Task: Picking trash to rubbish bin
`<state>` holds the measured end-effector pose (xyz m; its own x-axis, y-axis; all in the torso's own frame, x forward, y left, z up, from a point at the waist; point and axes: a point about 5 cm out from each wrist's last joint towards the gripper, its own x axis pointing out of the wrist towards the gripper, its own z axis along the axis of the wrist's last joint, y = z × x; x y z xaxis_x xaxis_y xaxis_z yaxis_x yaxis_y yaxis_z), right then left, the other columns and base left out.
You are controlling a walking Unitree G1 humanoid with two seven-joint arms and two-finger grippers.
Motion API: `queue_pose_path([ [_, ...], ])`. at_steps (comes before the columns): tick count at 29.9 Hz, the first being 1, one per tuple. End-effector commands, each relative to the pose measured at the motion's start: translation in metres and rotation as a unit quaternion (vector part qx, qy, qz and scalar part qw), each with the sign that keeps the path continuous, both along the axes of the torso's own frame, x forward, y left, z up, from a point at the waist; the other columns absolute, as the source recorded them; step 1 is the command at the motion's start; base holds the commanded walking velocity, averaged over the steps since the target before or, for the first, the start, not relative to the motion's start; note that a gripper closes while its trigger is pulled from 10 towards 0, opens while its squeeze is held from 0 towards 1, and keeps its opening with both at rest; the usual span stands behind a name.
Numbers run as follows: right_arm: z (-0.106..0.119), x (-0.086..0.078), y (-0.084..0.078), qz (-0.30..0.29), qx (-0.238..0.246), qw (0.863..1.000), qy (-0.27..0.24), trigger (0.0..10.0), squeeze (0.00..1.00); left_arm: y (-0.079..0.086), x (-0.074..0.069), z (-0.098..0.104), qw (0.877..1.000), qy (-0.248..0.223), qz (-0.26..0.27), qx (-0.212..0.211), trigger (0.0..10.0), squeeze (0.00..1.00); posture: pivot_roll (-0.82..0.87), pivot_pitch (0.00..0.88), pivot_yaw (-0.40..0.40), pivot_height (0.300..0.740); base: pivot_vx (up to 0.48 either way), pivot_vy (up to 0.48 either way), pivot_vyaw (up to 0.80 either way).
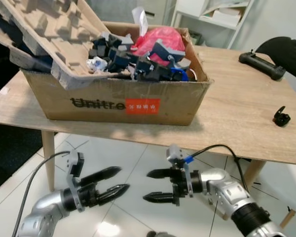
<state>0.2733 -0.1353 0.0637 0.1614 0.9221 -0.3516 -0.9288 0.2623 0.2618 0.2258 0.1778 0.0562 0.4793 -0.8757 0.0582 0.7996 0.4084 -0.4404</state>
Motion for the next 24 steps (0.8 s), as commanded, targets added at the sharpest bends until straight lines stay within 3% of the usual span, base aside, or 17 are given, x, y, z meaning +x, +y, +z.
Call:
queue_pose_path([
  [1, -0.009, 0.000, -0.003, -0.013, -0.024, 1.000, -0.004, 10.0, 0.00, 0.002, -0.002, -0.010, 1.000, 0.013, 0.020, 0.009, 10.0, 0.00, 0.11, 0.105, -0.063, 0.740, 0.000, 0.000, 0.00],
  [3, -0.016, 0.001, -0.008, -0.032, -0.043, 0.999, -0.009, 10.0, 0.00, 0.005, -0.003, -0.019, 0.999, 0.026, 0.038, 0.018, 10.0, 0.00, 0.11, 0.105, -0.063, 0.740, 0.000, 0.000, 0.00],
  [5, -0.040, 0.002, -0.024, -0.125, -0.084, 0.988, 0.026, 10.0, 0.00, 0.016, 0.000, -0.040, 0.989, 0.068, 0.120, 0.051, 10.0, 0.00, 0.12, 0.099, -0.068, 0.740, 0.000, 0.000, 0.00],
  [7, -0.047, 0.002, -0.028, -0.148, -0.096, 0.984, 0.036, 10.0, 0.00, 0.019, 0.000, -0.045, 0.985, 0.079, 0.141, 0.061, 10.0, 0.00, 0.12, 0.099, -0.068, 0.740, 0.000, 0.000, 0.00],
  [9, -0.066, -0.004, -0.046, -0.250, -0.129, 0.958, 0.058, 10.0, 0.00, 0.021, -0.004, -0.062, 0.973, 0.116, 0.178, 0.086, 10.0, 0.00, 0.12, 0.094, -0.071, 0.740, 0.000, 0.000, 0.00],
  [11, -0.072, -0.006, -0.052, -0.285, -0.143, 0.946, 0.062, 10.0, 0.00, 0.022, -0.005, -0.068, 0.968, 0.126, 0.196, 0.097, 10.0, 0.00, 0.12, 0.094, -0.071, 0.740, 0.000, 0.000, 0.00],
  [12, -0.079, -0.011, -0.063, -0.348, -0.143, 0.923, 0.078, 10.0, 0.00, 0.026, -0.007, -0.079, 0.951, 0.152, 0.238, 0.125, 10.0, 0.00, 0.12, 0.089, -0.069, 0.740, 0.000, 0.000, 0.00],
  [14, -0.087, -0.017, -0.073, -0.401, -0.154, 0.899, 0.089, 10.0, 0.00, 0.027, -0.012, -0.087, 0.940, 0.173, 0.257, 0.143, 10.0, 0.00, 0.12, 0.089, -0.069, 0.740, 0.000, 0.000, 0.00],
  [15, -0.087, -0.017, -0.073, -0.401, -0.154, 0.899, 0.089, 10.0, 0.00, 0.027, -0.012, -0.087, 0.940, 0.173, 0.257, 0.143, 10.0, 0.00, 0.12, 0.089, -0.069, 0.740, 0.000, 0.000, 0.00],
  [18, -0.094, -0.025, -0.085, -0.477, -0.148, 0.860, 0.106, 10.0, 0.00, 0.028, -0.020, -0.098, 0.925, 0.198, 0.279, 0.164, 10.0, 0.00, 0.12, 0.086, -0.067, 0.740, 0.000, 0.000, 0.00],
  [19, -0.094, -0.025, -0.085, -0.477, -0.148, 0.860, 0.106, 10.0, 0.00, 0.028, -0.020, -0.098, 0.925, 0.198, 0.279, 0.164, 10.0, 0.00, 0.12, 0.086, -0.067, 0.740, 0.000, 0.000, 0.00],
  [23, -0.103, -0.037, -0.101, -0.579, -0.142, 0.791, 0.135, 10.0, 0.00, 0.034, -0.031, -0.114, 0.887, 0.250, 0.328, 0.207, 10.0, 0.00, 0.13, 0.090, -0.061, 0.740, 0.000, 0.000, 0.00],
  [24, -0.105, -0.040, -0.103, -0.594, -0.144, 0.779, 0.139, 10.0, 0.00, 0.035, -0.033, -0.117, 0.878, 0.261, 0.338, 0.214, 10.0, 0.00, 0.13, 0.090, -0.061, 0.740, 0.000, 0.000, 0.00],
])
